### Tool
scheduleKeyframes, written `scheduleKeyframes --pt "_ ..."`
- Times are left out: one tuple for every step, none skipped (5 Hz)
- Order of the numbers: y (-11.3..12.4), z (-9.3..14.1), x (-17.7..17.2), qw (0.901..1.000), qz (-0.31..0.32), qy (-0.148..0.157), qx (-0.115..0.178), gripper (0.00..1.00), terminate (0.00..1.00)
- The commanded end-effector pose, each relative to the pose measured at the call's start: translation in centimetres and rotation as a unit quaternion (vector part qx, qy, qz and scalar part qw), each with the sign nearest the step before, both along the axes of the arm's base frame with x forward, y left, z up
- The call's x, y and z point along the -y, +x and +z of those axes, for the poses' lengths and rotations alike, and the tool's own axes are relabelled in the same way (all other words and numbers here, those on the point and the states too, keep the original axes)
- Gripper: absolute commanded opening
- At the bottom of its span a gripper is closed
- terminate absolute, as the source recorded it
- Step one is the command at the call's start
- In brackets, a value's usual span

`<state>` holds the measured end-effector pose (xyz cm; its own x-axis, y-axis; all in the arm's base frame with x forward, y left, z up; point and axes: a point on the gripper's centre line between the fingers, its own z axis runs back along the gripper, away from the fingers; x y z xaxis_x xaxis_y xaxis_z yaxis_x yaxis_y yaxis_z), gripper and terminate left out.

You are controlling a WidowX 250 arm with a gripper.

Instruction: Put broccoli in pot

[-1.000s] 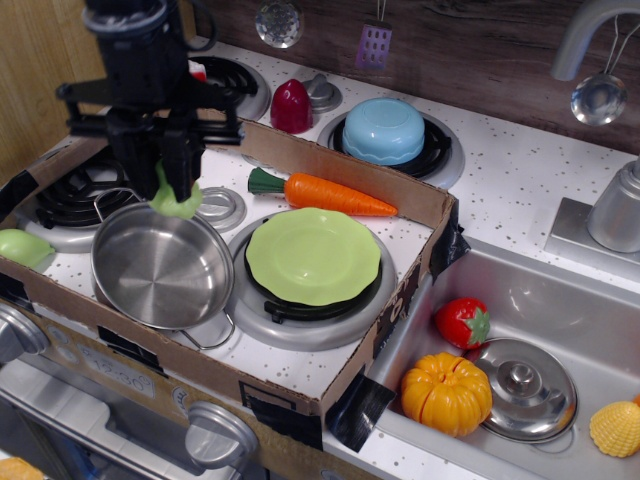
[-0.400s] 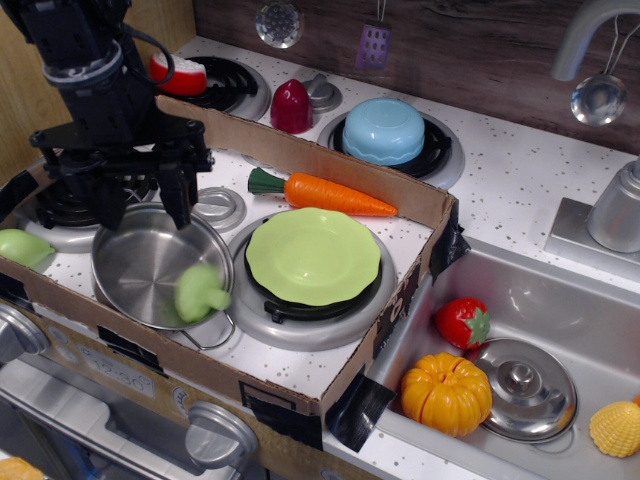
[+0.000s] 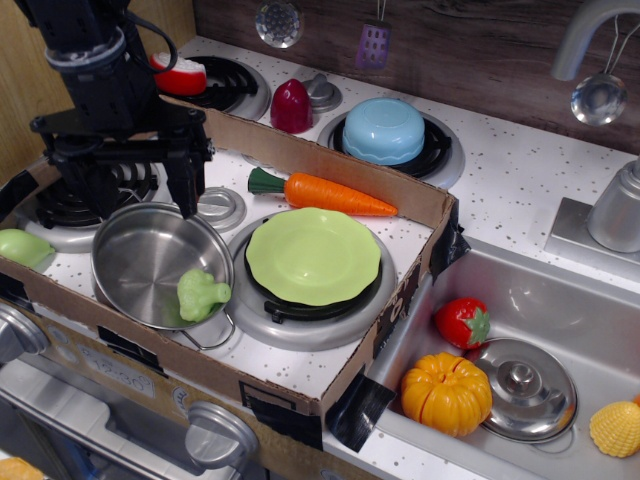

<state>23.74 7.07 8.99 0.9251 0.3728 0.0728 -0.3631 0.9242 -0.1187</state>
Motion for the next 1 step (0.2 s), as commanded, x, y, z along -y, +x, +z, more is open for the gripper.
scheduleKeyframes --pt "0.96 1.04 -0.06 0.9998 -0.002 0.008 0.018 1.00 1.00"
